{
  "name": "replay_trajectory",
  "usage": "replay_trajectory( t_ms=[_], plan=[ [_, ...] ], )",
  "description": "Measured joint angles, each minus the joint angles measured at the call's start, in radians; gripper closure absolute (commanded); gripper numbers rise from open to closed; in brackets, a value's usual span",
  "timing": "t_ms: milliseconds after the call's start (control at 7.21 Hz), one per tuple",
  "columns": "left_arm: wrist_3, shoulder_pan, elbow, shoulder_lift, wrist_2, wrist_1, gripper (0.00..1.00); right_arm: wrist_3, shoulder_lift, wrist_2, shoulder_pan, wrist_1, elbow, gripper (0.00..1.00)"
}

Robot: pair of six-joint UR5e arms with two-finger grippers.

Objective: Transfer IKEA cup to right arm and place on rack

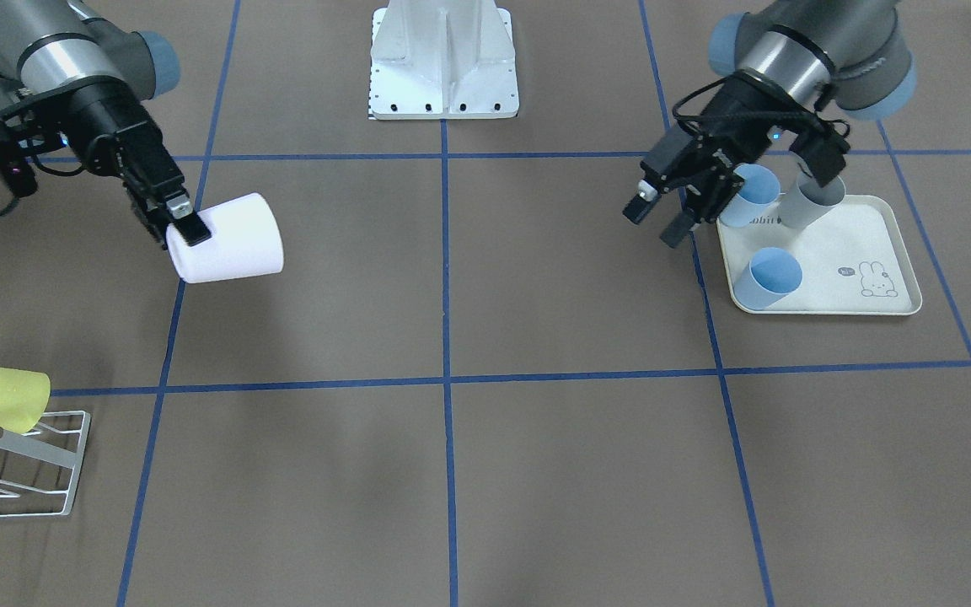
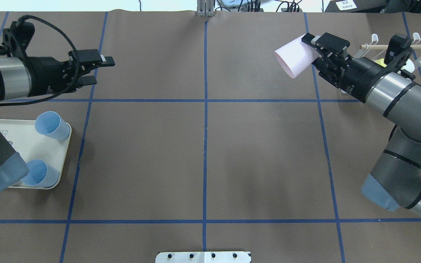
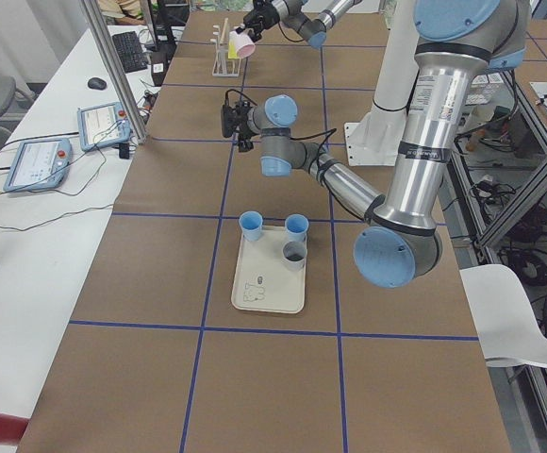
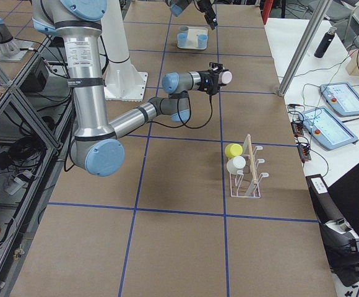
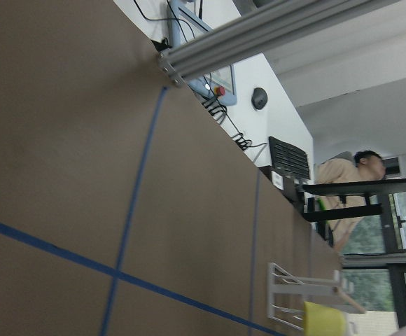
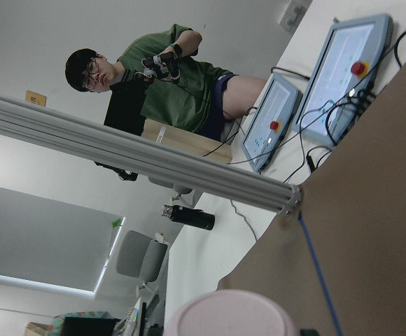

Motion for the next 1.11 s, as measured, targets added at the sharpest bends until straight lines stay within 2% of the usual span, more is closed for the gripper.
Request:
replay_trajectory(
  t_ms=[139, 416, 693, 1109],
  plan=[
    [0.143, -0.059, -0.004, 0.038, -0.049, 0.095, 0.03, -0.118, -0.048, 0.003, 0.04, -0.008, -0.001, 0.84],
    [0.404, -0.1, -0.026, 0.148, -0.083, 0.223, 0.03, -0.338, -0.101, 0.023, 0.145, -0.07, -0.004, 0.84],
    [0.516, -0.108, -0.073, 0.243, -0.101, 0.322, 0.03, -0.508, -0.135, 0.088, 0.273, -0.121, -0.023, 0.84],
    [0.593, -0.096, -0.109, 0.401, -0.115, 0.406, 0.03, -0.578, -0.173, 0.113, 0.352, -0.133, -0.033, 0.84]
  ],
)
